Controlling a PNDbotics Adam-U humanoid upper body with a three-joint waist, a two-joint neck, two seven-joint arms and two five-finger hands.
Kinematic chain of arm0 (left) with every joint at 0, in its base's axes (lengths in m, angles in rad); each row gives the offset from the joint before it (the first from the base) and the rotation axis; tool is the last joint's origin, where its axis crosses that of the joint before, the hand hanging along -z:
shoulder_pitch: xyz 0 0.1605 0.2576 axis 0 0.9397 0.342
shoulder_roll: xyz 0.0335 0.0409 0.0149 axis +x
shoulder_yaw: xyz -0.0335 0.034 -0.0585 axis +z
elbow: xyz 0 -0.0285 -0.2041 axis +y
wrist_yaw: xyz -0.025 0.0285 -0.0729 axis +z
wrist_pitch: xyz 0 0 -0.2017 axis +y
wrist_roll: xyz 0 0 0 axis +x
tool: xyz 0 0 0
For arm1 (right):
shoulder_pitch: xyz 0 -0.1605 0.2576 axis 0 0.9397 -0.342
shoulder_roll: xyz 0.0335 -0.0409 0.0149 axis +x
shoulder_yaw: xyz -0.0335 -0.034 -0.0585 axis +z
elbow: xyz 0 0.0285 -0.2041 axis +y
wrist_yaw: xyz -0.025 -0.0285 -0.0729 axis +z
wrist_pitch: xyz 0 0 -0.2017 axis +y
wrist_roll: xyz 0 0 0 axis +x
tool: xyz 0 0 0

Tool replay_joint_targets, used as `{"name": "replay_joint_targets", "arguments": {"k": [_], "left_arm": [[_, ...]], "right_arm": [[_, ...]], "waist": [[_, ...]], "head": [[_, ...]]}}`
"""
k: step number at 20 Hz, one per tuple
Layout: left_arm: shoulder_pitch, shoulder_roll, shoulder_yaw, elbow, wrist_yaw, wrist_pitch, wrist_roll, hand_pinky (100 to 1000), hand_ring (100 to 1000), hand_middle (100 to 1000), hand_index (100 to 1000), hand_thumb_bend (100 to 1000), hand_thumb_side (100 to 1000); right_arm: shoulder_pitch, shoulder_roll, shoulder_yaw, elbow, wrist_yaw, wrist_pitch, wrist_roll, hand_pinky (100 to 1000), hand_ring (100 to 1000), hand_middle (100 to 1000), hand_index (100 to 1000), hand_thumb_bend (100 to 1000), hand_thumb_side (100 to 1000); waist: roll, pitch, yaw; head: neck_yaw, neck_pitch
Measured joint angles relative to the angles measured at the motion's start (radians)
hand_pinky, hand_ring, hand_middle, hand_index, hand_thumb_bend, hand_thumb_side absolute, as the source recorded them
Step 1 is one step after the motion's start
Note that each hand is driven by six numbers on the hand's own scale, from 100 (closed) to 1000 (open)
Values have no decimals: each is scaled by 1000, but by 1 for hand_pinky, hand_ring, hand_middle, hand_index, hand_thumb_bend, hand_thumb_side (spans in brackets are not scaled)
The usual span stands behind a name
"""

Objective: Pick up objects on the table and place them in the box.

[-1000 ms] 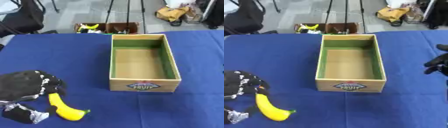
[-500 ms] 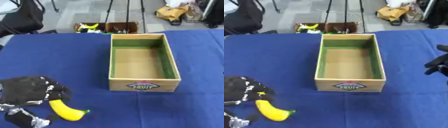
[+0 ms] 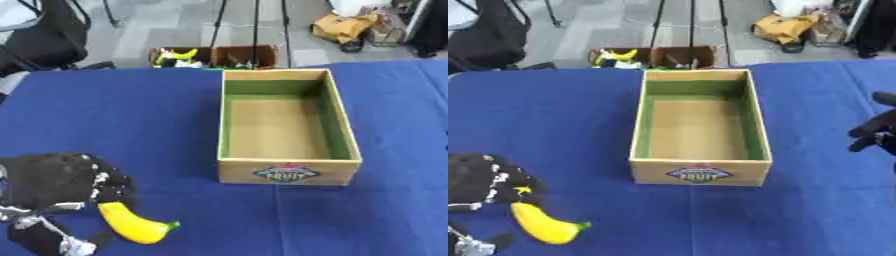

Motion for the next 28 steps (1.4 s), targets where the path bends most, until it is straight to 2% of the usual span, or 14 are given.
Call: {"name": "replay_joint_targets", "arguments": {"k": [10,17,28], "left_arm": [[-3,-1,-35,0,-14,32,-41,626,755,776,861,178,597],[-4,-2,-47,0,-13,50,-66,621,750,773,853,136,591],[-7,-21,-47,0,-182,64,43,637,761,793,875,145,574]], "right_arm": [[0,0,0,2,0,1,1,395,509,435,770,100,937],[0,0,0,5,0,1,1,395,509,435,770,100,934],[0,0,0,5,0,0,2,395,510,434,771,100,932]], "waist": [[-2,7,-6],[-3,12,-9],[-5,17,-10]], "head": [[5,-8],[8,-9],[8,-18]]}}
